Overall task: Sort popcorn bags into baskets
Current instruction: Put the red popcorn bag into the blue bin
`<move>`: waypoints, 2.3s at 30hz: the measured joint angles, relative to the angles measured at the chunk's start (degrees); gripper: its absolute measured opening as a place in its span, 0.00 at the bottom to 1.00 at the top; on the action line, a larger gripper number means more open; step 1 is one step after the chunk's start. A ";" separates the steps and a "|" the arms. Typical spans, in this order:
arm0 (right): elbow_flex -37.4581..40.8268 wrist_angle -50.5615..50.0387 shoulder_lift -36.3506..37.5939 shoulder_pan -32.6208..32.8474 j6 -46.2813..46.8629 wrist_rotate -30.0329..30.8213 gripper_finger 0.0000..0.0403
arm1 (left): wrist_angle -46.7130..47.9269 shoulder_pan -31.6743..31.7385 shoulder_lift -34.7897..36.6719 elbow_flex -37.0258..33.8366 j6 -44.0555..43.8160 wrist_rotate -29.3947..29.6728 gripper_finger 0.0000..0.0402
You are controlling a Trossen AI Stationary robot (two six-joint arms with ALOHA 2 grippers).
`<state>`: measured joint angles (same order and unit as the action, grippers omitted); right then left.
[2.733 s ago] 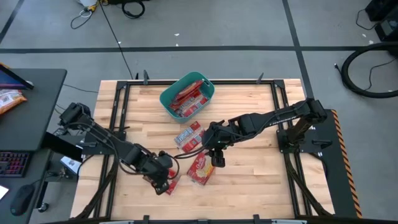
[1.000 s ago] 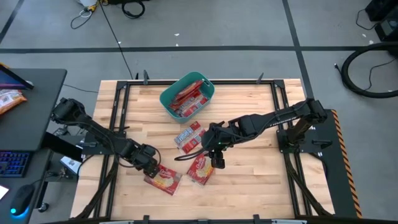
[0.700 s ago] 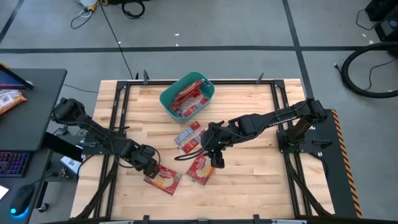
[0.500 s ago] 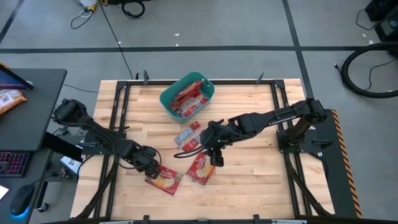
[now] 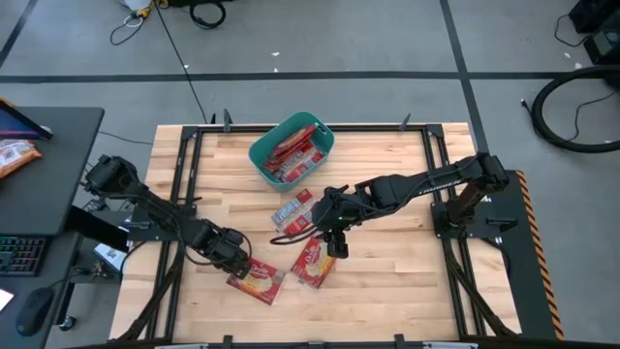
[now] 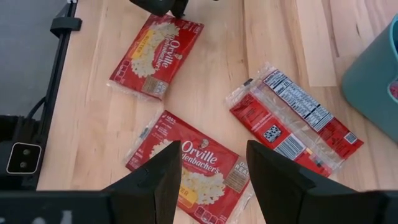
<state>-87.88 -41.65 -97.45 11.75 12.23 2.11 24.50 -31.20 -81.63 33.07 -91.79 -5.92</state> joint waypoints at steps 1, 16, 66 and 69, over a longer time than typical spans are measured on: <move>0.00 -0.02 0.02 0.00 0.00 0.00 0.46 | -0.11 -0.03 0.39 -0.03 -0.36 0.45 0.03; 11.50 21.34 0.08 -1.55 4.76 -6.74 0.46 | -0.67 -0.57 5.90 -0.12 0.06 8.22 0.01; 14.93 58.51 -23.45 -5.14 14.84 -20.04 0.78 | -15.65 -0.09 7.11 -0.01 2.51 29.38 0.00; 14.91 59.58 -23.42 -5.10 14.70 -19.79 0.74 | -16.72 -0.09 7.11 -0.01 2.61 31.19 0.00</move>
<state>-72.97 17.94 -120.87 6.65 26.93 -17.69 7.78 -31.29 -74.52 33.06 -89.18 25.27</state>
